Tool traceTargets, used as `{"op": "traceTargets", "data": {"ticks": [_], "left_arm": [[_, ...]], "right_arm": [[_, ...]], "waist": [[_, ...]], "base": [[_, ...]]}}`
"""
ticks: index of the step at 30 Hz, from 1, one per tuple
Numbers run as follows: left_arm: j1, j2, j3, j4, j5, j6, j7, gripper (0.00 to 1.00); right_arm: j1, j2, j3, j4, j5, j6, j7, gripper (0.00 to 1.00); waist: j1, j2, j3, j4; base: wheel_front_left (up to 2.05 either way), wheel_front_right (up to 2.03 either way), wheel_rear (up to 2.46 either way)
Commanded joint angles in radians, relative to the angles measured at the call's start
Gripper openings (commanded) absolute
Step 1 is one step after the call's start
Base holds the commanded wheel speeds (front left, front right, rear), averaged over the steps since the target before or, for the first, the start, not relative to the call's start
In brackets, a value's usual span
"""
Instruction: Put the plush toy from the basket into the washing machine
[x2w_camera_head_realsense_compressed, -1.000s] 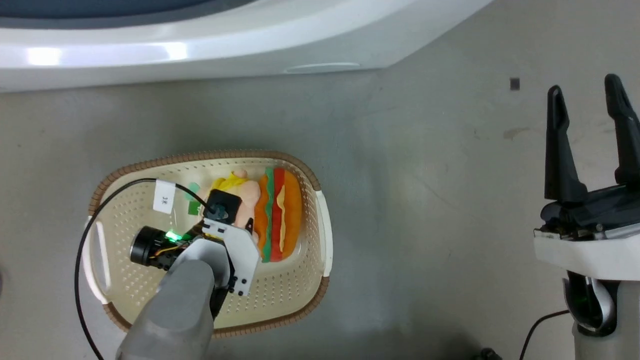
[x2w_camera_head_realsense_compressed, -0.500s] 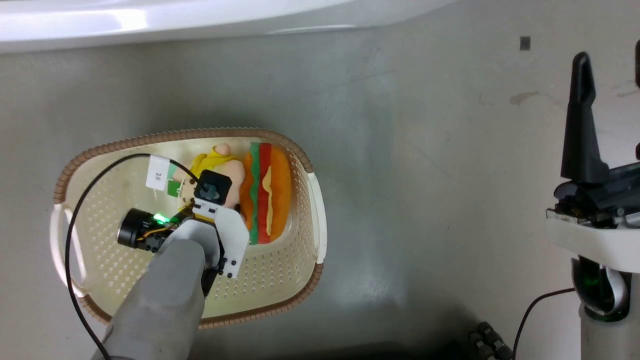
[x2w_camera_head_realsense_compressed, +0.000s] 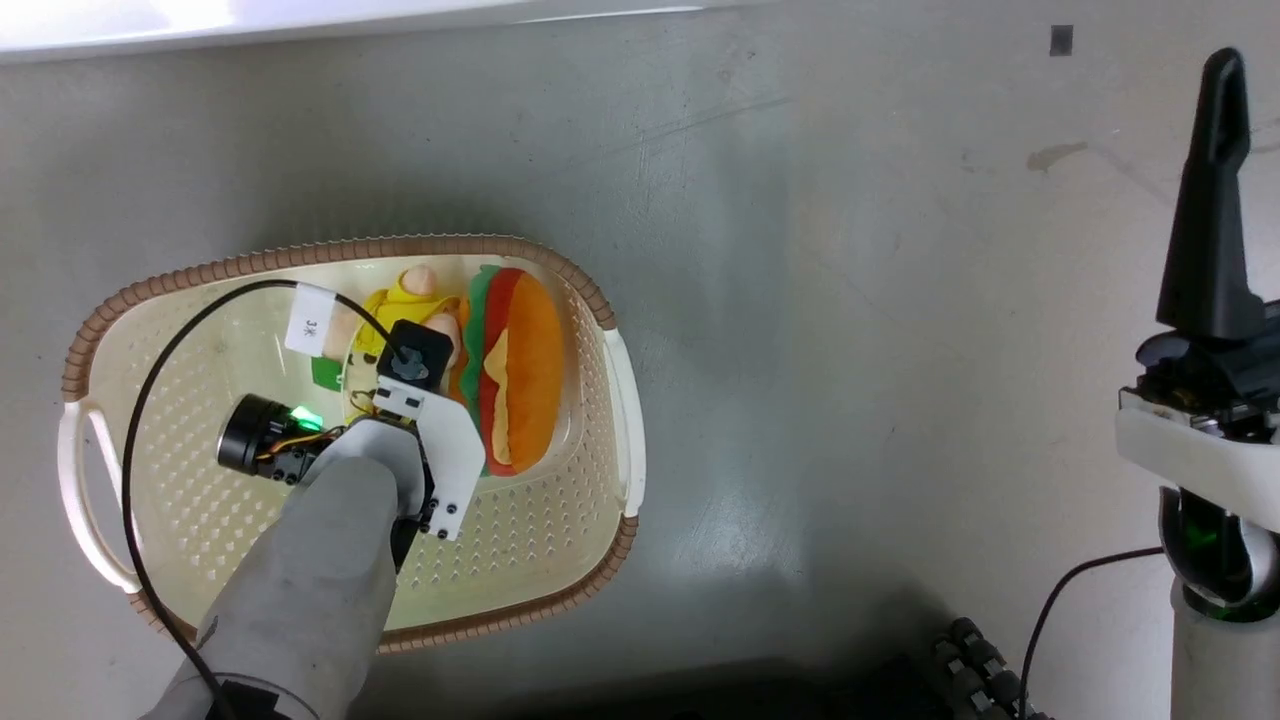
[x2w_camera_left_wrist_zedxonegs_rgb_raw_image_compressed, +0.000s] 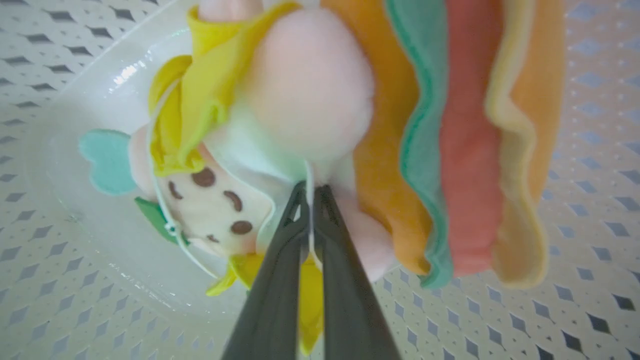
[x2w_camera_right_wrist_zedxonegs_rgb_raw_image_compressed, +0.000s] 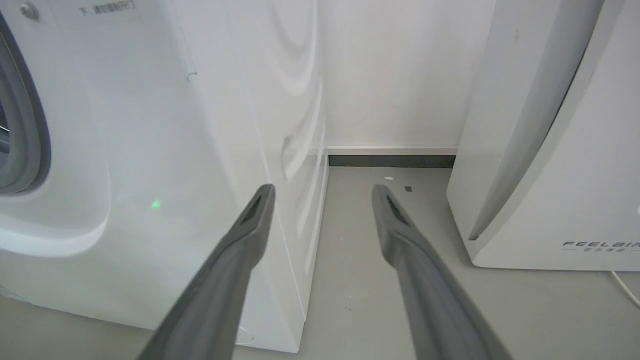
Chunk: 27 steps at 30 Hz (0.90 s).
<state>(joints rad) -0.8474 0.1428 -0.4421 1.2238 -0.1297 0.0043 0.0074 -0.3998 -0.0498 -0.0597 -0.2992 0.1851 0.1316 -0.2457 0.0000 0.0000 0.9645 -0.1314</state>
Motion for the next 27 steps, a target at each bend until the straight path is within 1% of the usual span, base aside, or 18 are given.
{"op": "traceTargets", "data": {"ticks": [1,5,14,21,27], "left_arm": [[-0.021,0.007,-0.011,0.031,-0.009,-0.004,0.000,0.00],[-0.025,0.002,-0.025,0.067,-0.026,-0.011,-0.010,0.00],[0.056,-0.021,-0.043,0.067,-0.041,-0.038,-0.044,0.00],[0.124,-0.047,-0.074,0.067,-0.040,-0.067,-0.110,0.00],[0.183,-0.069,-0.097,0.067,-0.046,-0.083,-0.169,0.00]], "right_arm": [[-0.025,0.000,-0.003,-0.008,0.006,-0.001,-0.009,1.00],[-0.024,0.000,-0.004,0.002,0.007,-0.001,-0.016,1.00],[0.024,0.000,0.001,0.052,-0.001,-0.001,-0.016,1.00],[0.072,0.000,0.002,0.080,-0.018,-0.001,-0.016,1.00],[0.126,0.000,-0.003,0.106,-0.031,-0.001,-0.016,1.00]], "waist": [[0.0000,0.0000,-0.003,-0.002],[0.0000,0.0000,-0.021,-0.003],[0.0000,0.0000,-0.160,0.008],[0.0000,0.0000,-0.285,0.048],[0.0000,0.0000,-0.402,0.089]], "base": [[0.00,0.00,0.00],[0.00,0.00,0.00],[0.00,0.00,0.00],[0.00,0.00,0.00],[0.00,0.00,0.00]]}}
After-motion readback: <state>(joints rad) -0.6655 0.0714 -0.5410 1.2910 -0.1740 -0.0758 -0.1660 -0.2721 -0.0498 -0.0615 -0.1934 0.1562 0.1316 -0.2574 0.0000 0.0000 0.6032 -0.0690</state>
